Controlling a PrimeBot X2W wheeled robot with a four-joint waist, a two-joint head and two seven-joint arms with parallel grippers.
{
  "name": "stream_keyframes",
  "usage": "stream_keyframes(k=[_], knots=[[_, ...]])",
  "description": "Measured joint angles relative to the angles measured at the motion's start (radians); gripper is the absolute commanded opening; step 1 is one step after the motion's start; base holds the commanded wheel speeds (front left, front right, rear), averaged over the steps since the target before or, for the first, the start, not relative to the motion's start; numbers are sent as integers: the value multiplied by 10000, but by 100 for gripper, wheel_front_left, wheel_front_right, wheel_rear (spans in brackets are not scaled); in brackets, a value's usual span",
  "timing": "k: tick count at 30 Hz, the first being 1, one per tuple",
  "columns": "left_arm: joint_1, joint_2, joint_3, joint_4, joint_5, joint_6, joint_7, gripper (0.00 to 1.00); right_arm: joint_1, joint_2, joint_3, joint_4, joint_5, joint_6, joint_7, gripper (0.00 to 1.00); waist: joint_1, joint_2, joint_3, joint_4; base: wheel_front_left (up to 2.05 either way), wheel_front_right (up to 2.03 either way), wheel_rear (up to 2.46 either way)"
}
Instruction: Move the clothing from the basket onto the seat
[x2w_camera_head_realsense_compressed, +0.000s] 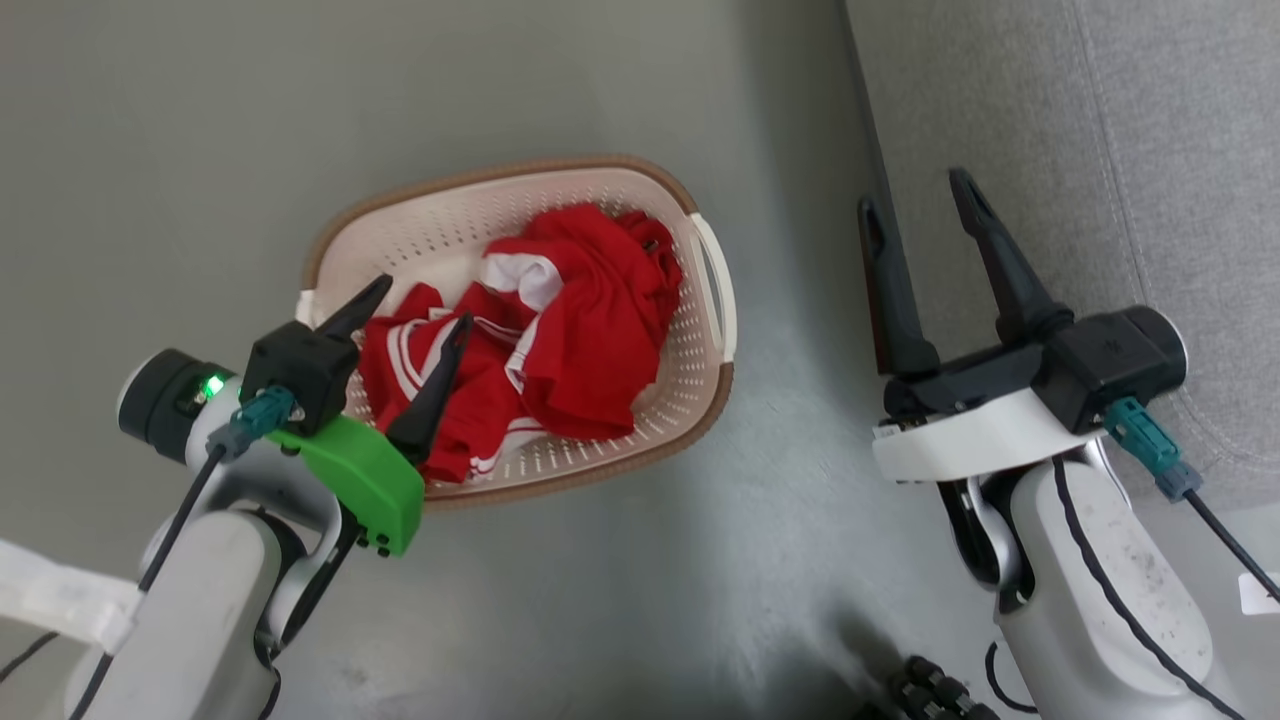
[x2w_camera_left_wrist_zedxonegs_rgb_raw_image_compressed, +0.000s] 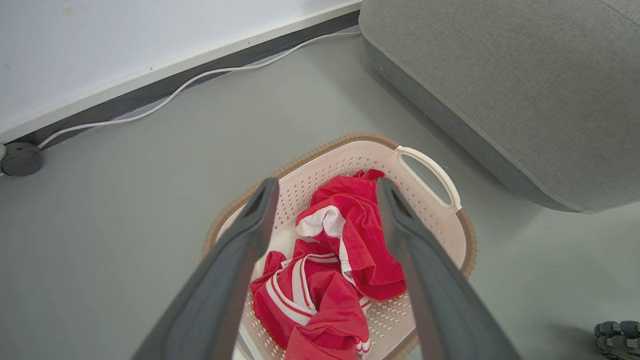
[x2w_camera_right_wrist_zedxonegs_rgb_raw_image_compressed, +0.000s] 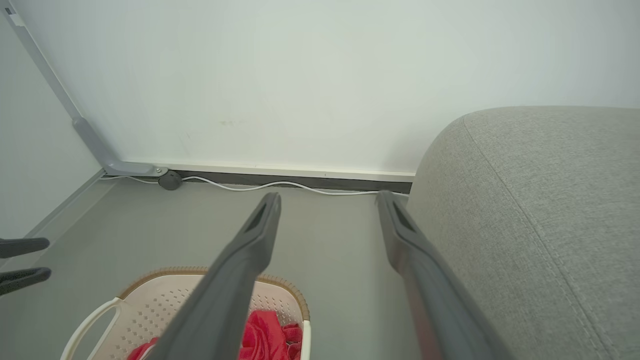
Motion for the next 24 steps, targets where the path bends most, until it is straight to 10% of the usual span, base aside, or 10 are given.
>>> stream_keyframes(k=[24], knots=[[-1561,128,-217,938,128,-159,2525,100,-1918,142,836,-207,926,-104,0,100,1,0,2773,-1761,0,0,0]])
